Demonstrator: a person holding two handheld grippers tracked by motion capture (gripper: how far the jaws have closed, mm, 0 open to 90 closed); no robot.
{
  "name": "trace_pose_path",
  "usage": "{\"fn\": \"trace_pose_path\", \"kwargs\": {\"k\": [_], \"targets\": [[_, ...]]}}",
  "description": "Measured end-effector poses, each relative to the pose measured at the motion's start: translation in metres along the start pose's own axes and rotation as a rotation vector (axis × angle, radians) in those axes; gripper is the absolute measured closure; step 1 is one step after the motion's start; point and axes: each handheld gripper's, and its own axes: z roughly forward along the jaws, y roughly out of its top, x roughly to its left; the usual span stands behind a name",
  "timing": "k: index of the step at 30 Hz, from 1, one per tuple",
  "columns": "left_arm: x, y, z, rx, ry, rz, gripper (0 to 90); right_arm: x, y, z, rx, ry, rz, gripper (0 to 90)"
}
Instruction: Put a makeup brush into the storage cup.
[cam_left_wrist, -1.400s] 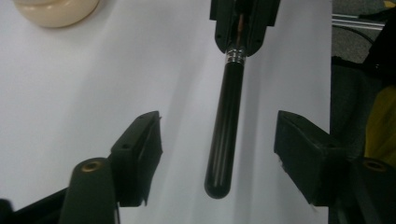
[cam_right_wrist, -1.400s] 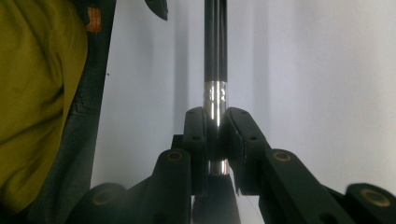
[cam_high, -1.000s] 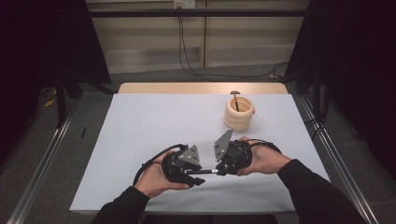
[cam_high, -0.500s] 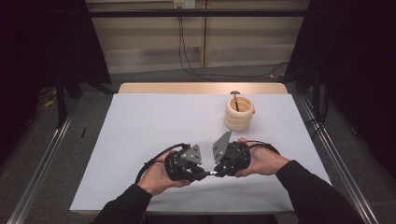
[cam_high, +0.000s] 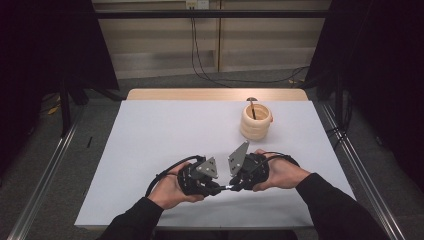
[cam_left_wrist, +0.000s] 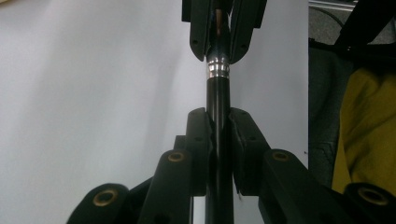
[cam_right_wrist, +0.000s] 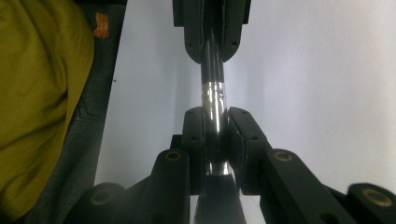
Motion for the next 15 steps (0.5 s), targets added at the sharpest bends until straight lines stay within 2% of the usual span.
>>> {"fn": "trace_pose_path", "kwargs": {"k": [2, 3, 4, 7, 9, 10, 11, 12, 13, 15], "targets": [[-0.0002, 0.0002, 0.0000, 0.002, 0.003, -0.005, 79.3, 0.0003, -0.0010, -0.0013, -0.002, -0.003, 0.019, 76.5], [0.0002, 0.0012, -0.0009, 0.017, 0.001, 0.007, 79.4, 0.0000, -0.0014, -0.0013, -0.008, -0.011, 0.015, 76.1], [-0.0015, 0.0008, 0.0004, 0.002, 0.018, -0.001, 79.4, -0.0004, -0.0020, -0.0018, -0.011, -0.016, 0.019, 75.9], [-0.0019, 0.0005, 0.0008, 0.000, 0.017, -0.004, 79.5, 0.0004, -0.0032, -0.0020, -0.017, -0.021, 0.021, 75.4], [-0.0015, -0.0005, 0.0012, -0.009, 0.020, -0.010, 79.6, 0.0011, -0.0044, -0.0015, -0.024, -0.021, 0.029, 72.8], [-0.0005, -0.0004, -0.0006, 0.011, 0.019, -0.011, 79.6, 0.0012, -0.0051, -0.0015, -0.029, -0.023, 0.032, 71.0], [-0.0002, -0.0016, 0.0004, -0.009, 0.016, -0.019, 79.6, 0.0013, -0.0059, -0.0016, -0.034, -0.029, 0.038, 69.5], [0.0009, -0.0015, -0.0012, 0.012, 0.013, -0.011, 79.5, 0.0010, -0.0069, -0.0016, -0.045, -0.029, 0.045, 67.5], [0.0006, -0.0021, -0.0015, 0.018, 0.033, -0.024, 79.6, 0.0006, -0.0080, -0.0017, -0.057, -0.035, 0.049, 65.4], [0.0017, -0.0036, -0.0032, 0.014, 0.027, -0.029, 79.5, 0.0007, -0.0101, -0.0026, -0.073, -0.048, 0.068, 60.5]]}}
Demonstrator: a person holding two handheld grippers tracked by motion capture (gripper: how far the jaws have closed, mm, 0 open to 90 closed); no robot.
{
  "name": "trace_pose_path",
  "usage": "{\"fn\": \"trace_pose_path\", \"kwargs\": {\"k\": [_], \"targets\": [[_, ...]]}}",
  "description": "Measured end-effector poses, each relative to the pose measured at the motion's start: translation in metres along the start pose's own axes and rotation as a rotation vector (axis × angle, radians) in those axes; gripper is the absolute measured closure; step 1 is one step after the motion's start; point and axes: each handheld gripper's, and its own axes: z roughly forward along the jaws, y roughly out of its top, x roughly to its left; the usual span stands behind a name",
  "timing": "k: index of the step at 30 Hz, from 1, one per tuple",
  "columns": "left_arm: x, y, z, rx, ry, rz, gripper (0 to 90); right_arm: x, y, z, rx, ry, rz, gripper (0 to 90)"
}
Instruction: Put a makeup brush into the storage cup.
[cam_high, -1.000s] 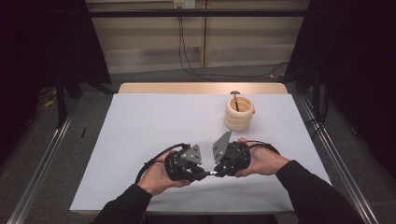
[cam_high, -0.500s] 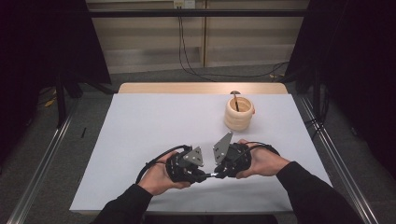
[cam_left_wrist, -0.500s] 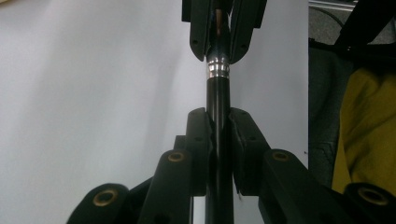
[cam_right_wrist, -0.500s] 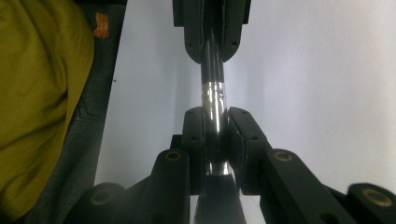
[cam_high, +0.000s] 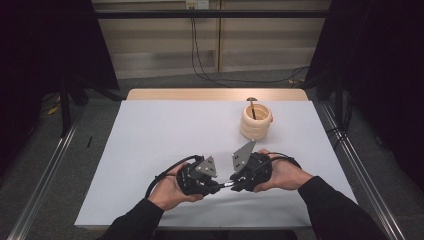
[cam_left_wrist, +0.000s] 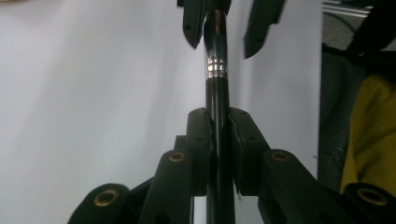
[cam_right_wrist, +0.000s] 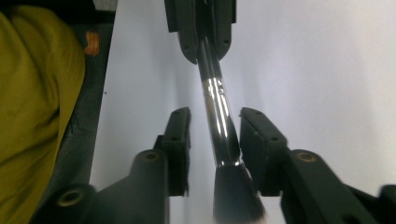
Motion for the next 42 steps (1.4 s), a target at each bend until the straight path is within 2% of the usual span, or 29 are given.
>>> {"fn": "trace_pose_path", "kwargs": {"k": [2, 3, 4, 6, 7, 9, 10, 11, 12, 14, 18, 19, 21, 25, 27, 29, 31, 35, 37, 38, 42], "targets": [[0.001, -0.003, 0.000, -0.031, -0.005, -0.016, 79.6, -0.001, -0.002, -0.002, -0.021, 0.000, 0.012, 54.8], [0.001, -0.003, -0.002, -0.013, -0.007, -0.015, 79.6, -0.001, -0.002, -0.003, -0.031, -0.009, 0.025, 51.9], [0.001, -0.005, -0.001, -0.041, -0.012, -0.027, 79.5, -0.001, -0.003, -0.004, -0.040, -0.011, 0.036, 49.7], [0.003, -0.007, -0.002, -0.029, -0.048, -0.028, 79.5, -0.001, -0.005, -0.006, -0.062, -0.013, 0.050, 42.8], [0.001, -0.008, -0.001, -0.057, -0.016, -0.037, 79.5, -0.001, -0.006, -0.007, -0.071, -0.013, 0.051, 39.8], [0.002, -0.010, -0.003, -0.065, -0.031, -0.037, 79.5, -0.001, -0.008, -0.007, -0.094, -0.026, 0.065, 33.7], [0.002, -0.011, -0.002, -0.081, -0.024, -0.049, 79.5, 0.000, -0.009, -0.007, -0.098, -0.033, 0.064, 31.7], [0.002, -0.011, -0.004, -0.068, -0.030, -0.047, 79.5, 0.000, -0.010, -0.007, -0.109, -0.042, 0.073, 29.2], [0.001, -0.012, -0.003, -0.085, -0.028, -0.058, 79.5, 0.001, -0.012, -0.006, -0.121, -0.046, 0.085, 28.0], [0.000, -0.014, -0.005, -0.082, -0.041, -0.057, 79.5, 0.003, -0.015, -0.006, -0.127, -0.079, 0.105, 21.3], [-0.001, -0.018, -0.007, -0.105, -0.041, -0.073, 79.5, 0.004, -0.023, -0.008, -0.175, -0.090, 0.145, 15.2], [0.001, -0.019, -0.009, -0.101, -0.040, -0.059, 79.5, 0.004, -0.025, -0.009, -0.187, -0.093, 0.164, 13.7], [-0.001, -0.021, -0.010, -0.119, -0.036, -0.088, 79.5, 0.005, -0.029, -0.010, -0.224, -0.107, 0.171, 10.6], [-0.001, -0.024, -0.012, -0.138, -0.025, -0.101, 79.5, 0.011, -0.036, -0.010, -0.274, -0.130, 0.179, 3.6], [-0.001, -0.025, -0.013, -0.146, -0.025, -0.104, 79.5, 0.012, -0.040, -0.012, -0.320, -0.133, 0.197, 3.6], [-0.001, -0.025, -0.013, -0.164, -0.026, -0.108, 79.5, 0.012, -0.042, -0.014, -0.344, -0.145, 0.211, 3.6], [-0.001, -0.026, -0.015, -0.160, -0.021, -0.101, 79.5, 0.012, -0.045, -0.017, -0.370, -0.149, 0.235, 3.1], [-0.002, -0.029, -0.017, -0.205, -0.016, -0.132, 79.5, 0.011, -0.050, -0.025, -0.431, -0.163, 0.251, 3.0], [-0.002, -0.030, -0.020, -0.187, -0.005, -0.128, 79.5, 0.011, -0.052, -0.027, -0.461, -0.157, 0.260, 2.9], [-0.002, -0.030, -0.019, -0.214, -0.005, -0.136, 79.5, 0.012, -0.053, -0.028, -0.476, -0.160, 0.261, 2.8], [-0.003, -0.032, -0.021, -0.255, -0.001, -0.163, 79.5, 0.013, -0.055, -0.033, -0.536, -0.165, 0.270, 2.7]]}}
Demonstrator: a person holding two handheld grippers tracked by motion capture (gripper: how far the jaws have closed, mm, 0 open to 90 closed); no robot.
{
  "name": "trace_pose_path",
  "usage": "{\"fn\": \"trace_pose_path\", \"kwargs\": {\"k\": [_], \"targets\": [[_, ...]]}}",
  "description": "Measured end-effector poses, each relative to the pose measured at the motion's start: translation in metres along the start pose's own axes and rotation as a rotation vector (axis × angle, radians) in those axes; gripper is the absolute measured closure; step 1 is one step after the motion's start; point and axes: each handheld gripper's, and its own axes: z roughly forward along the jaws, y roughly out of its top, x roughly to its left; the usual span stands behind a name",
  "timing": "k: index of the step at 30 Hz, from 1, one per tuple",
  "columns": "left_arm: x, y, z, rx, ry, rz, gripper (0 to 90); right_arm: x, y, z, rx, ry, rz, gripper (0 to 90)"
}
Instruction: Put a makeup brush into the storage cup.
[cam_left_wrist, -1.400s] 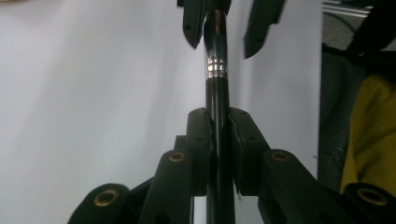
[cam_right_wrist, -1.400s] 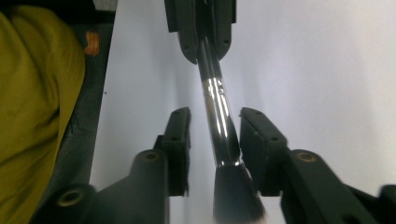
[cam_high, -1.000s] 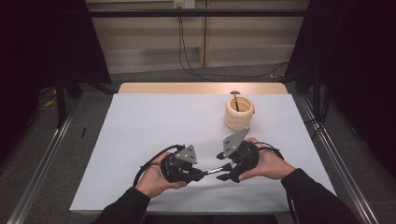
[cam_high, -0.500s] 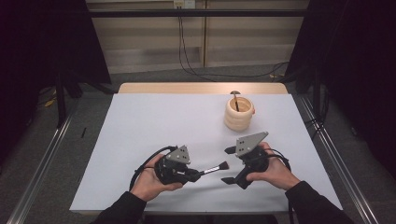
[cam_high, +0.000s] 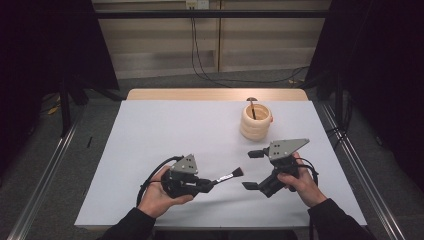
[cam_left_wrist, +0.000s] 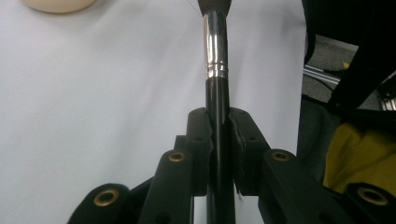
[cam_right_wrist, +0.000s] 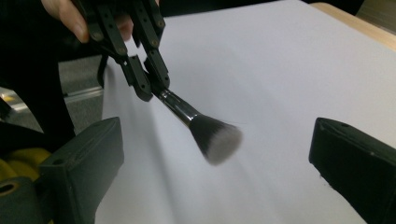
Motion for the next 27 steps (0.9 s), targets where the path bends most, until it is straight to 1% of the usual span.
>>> {"fn": "trace_pose_path", "kwargs": {"k": [1, 3, 4, 6, 7, 8, 9, 10, 11, 12, 13, 14, 16, 18, 20, 21, 22, 23, 25, 26, 27], "targets": [[0.0000, 0.0003, -0.0015, 0.004, 0.004, 0.003, 79.5, -0.0002, 0.0003, -0.0011, -0.010, -0.006, 0.001, 2.6], [-0.0011, 0.0000, -0.0024, -0.001, 0.008, -0.003, 79.5, 0.0002, 0.0011, -0.0034, -0.028, -0.032, 0.006, 2.5], [-0.0011, -0.0005, -0.0029, -0.004, 0.007, 0.002, 79.5, 0.0001, 0.0013, -0.0044, -0.044, -0.026, 0.013, 2.5], [-0.0015, -0.0013, -0.0044, -0.011, 0.012, -0.003, 79.4, 0.0000, 0.0016, -0.0057, -0.068, -0.024, 0.016, 2.3], [-0.0019, -0.0020, -0.0044, -0.026, 0.015, -0.011, 79.5, 0.0004, 0.0013, -0.0060, -0.077, -0.021, 0.020, 2.2], [-0.0012, -0.0024, -0.0056, -0.026, 0.019, -0.008, 79.5, 0.0005, 0.0009, -0.0063, -0.081, -0.020, 0.022, 2.3], [-0.0011, -0.0031, -0.0059, -0.037, 0.014, -0.016, 79.5, 0.0008, 0.0002, -0.0059, -0.091, -0.021, 0.025, 2.2], [-0.0015, -0.0034, -0.0071, -0.043, 0.027, -0.017, 79.5, 0.0007, -0.0003, -0.0059, -0.100, -0.020, 0.030, 2.2], [-0.0015, -0.0040, -0.0076, -0.056, 0.018, -0.021, 79.5, 0.0005, -0.0007, -0.0058, -0.109, -0.013, 0.036, 2.0], [-0.0020, -0.0043, -0.0080, -0.063, 0.020, -0.019, 79.5, 0.0006, -0.0010, -0.0056, -0.118, -0.011, 0.040, 1.9], [-0.0030, -0.0042, -0.0089, -0.063, 0.034, -0.019, 79.5, 0.0006, -0.0010, -0.0056, -0.123, -0.013, 0.046, 2.2], [-0.0033, -0.0048, -0.0083, -0.084, 0.024, -0.022, 79.5, 0.0004, -0.0010, -0.0055, -0.130, -0.013, 0.048, 2.4], [-0.0034, -0.0049, -0.0089, -0.095, 0.028, -0.025, 79.5, -0.0001, -0.0009, -0.0064, -0.149, -0.018, 0.056, 2.4], [-0.0030, -0.0053, -0.0095, -0.105, 0.032, -0.026, 79.5, 0.0001, -0.0004, -0.0068, -0.167, -0.010, 0.061, 2.4], [-0.0025, -0.0063, -0.0095, -0.126, 0.031, -0.035, 79.5, -0.0002, 0.0001, -0.0066, -0.177, 0.010, 0.066, 2.0], [-0.0024, -0.0069, -0.0094, -0.136, 0.036, -0.036, 79.5, -0.0004, 0.0002, -0.0063, -0.185, 0.007, 0.073, 2.2], [-0.0020, -0.0072, -0.0097, -0.138, 0.038, -0.037, 79.5, -0.0005, 0.0000, -0.0059, -0.197, 0.013, 0.075, 2.4], [-0.0017, -0.0079, -0.0096, -0.147, 0.033, -0.042, 79.5, -0.0005, 0.0002, -0.0056, -0.206, 0.010, 0.077, 2.4], [-0.0012, -0.0086, -0.0104, -0.157, 0.037, -0.043, 79.5, 0.0004, 0.0007, -0.0057, -0.216, 0.002, 0.074, 2.6], [-0.0015, -0.0087, -0.0106, -0.171, 0.034, -0.045, 79.5, 0.0009, 0.0010, -0.0052, -0.228, 0.001, 0.070, 3.0], [-0.0018, -0.0086, -0.0110, -0.180, 0.038, -0.043, 79.5, 0.0015, 0.0013, -0.0053, -0.225, 0.005, 0.070, 3.6]]}}
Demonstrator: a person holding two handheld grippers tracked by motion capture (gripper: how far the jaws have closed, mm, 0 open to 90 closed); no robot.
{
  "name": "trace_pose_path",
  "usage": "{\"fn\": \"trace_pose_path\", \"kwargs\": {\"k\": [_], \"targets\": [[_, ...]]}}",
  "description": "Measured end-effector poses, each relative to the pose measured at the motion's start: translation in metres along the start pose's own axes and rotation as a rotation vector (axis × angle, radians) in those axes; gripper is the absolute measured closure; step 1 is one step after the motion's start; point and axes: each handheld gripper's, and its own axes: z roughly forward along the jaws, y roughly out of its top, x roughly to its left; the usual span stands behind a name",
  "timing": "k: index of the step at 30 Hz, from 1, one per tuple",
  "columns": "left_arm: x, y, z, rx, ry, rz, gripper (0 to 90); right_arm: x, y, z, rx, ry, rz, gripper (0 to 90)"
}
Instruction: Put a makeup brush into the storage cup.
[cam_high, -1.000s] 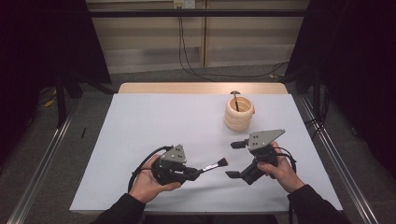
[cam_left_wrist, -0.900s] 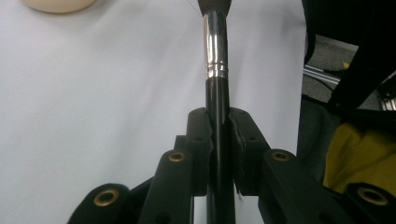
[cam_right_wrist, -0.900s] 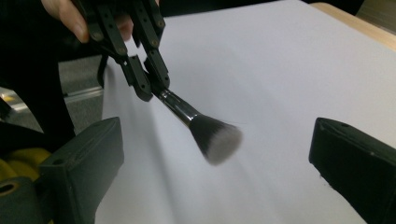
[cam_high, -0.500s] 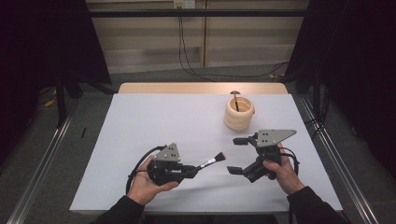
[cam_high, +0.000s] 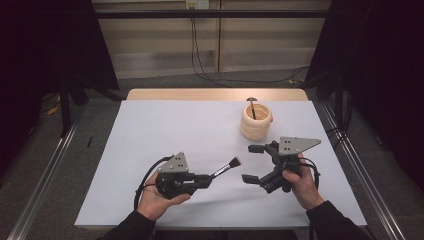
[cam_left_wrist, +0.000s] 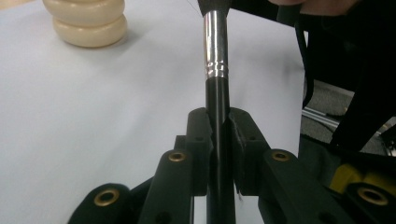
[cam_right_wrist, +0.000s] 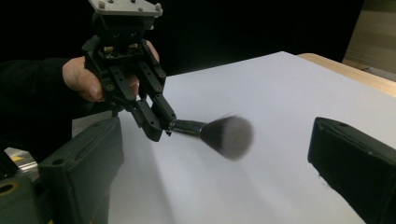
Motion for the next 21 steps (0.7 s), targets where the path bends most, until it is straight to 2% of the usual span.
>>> {"fn": "trace_pose_path", "kwargs": {"k": [4, 5, 8, 9, 11, 17, 18, 19, 21], "targets": [[-0.0004, -0.0007, 0.0000, -0.035, -0.006, 0.004, 79.5, 0.0013, -0.0001, 0.0023, 0.007, -0.026, 0.001, 3.8], [-0.0007, -0.0008, 0.0001, -0.031, 0.004, 0.010, 79.5, 0.0013, -0.0001, 0.0028, 0.005, -0.035, 0.001, 4.1], [-0.0009, -0.0028, 0.0023, -0.051, -0.001, 0.003, 79.5, 0.0014, 0.0004, 0.0034, -0.016, -0.009, -0.001, 6.0], [-0.0011, -0.0032, 0.0028, -0.052, 0.004, 0.006, 79.5, 0.0024, 0.0011, 0.0033, -0.016, -0.029, 0.004, 8.3], [-0.0011, -0.0036, 0.0032, -0.056, 0.003, 0.009, 79.5, 0.0021, 0.0015, 0.0034, -0.028, -0.017, 0.011, 10.0], [-0.0016, -0.0027, 0.0017, -0.073, 0.025, 0.014, 79.5, 0.0022, 0.0017, 0.0053, -0.017, -0.023, 0.023, 13.9], [-0.0014, -0.0029, 0.0020, -0.088, 0.008, 0.010, 79.5, 0.0025, 0.0017, 0.0057, -0.016, -0.021, 0.025, 14.0], [-0.0024, -0.0024, 0.0018, -0.087, 0.021, 0.012, 79.5, 0.0028, 0.0016, 0.0061, -0.018, -0.023, 0.023, 14.8], [-0.0030, -0.0019, 0.0029, -0.094, 0.013, 0.008, 79.5, 0.0030, 0.0018, 0.0067, -0.015, -0.019, 0.022, 21.5]]}}
